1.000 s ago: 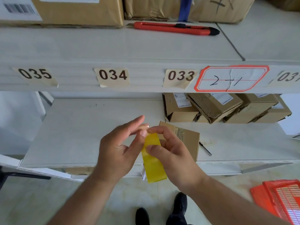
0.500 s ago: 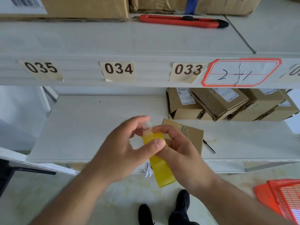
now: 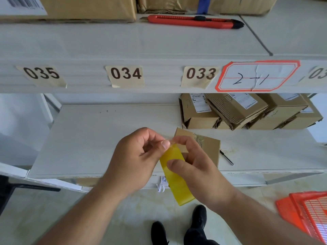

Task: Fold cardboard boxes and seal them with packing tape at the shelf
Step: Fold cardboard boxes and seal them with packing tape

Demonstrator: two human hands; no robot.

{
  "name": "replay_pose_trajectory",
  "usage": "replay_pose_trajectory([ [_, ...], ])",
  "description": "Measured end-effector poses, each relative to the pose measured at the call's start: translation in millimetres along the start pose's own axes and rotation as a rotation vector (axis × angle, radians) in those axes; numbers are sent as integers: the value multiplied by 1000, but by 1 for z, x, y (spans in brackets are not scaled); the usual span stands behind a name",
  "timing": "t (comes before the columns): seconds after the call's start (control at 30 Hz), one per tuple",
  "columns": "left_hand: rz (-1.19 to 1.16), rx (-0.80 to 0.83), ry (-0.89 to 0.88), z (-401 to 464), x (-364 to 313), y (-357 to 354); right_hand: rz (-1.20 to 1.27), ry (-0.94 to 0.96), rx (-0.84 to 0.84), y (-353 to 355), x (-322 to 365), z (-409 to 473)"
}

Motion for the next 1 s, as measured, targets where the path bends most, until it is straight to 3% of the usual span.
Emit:
replay_pose_trajectory([
  [0.3, -177, 172, 129, 15, 13, -4, 159, -29, -12, -6, -1, -9],
  [0.37, -264, 128, 141, 18, 15, 6, 161, -35, -9, -6, 0, -11],
  [0.43, -201, -63, 40, 12, 10, 30, 181, -55, -20, -5, 0, -12],
  [0.5, 15, -255, -160, -10, -12, 48, 191, -64, -32, -4, -1, -11],
  [0.6, 282, -253, -350, -35, -35, 33, 166, -38, -38, -3, -2, -8],
  [0.7, 394, -202, -240, -24, -29, 23, 154, -14, -30, -5, -2, -6],
  [0.83, 362, -82, -54, -5, -17, 16, 180, 0, -11, -12, -1, -4],
  [1.0, 352, -28, -44, 1, -19, 7, 199, 11, 1, -14, -1, 0],
])
Point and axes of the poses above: each hand's wrist, its own z-axis towards the middle knuckle, its own y-axis out of the back of the hand, x = y × z, the point moved 10 cm from there along z, towards the middle knuckle, and after that the axes turned 12 degrees about y, right-handed, at the moved point
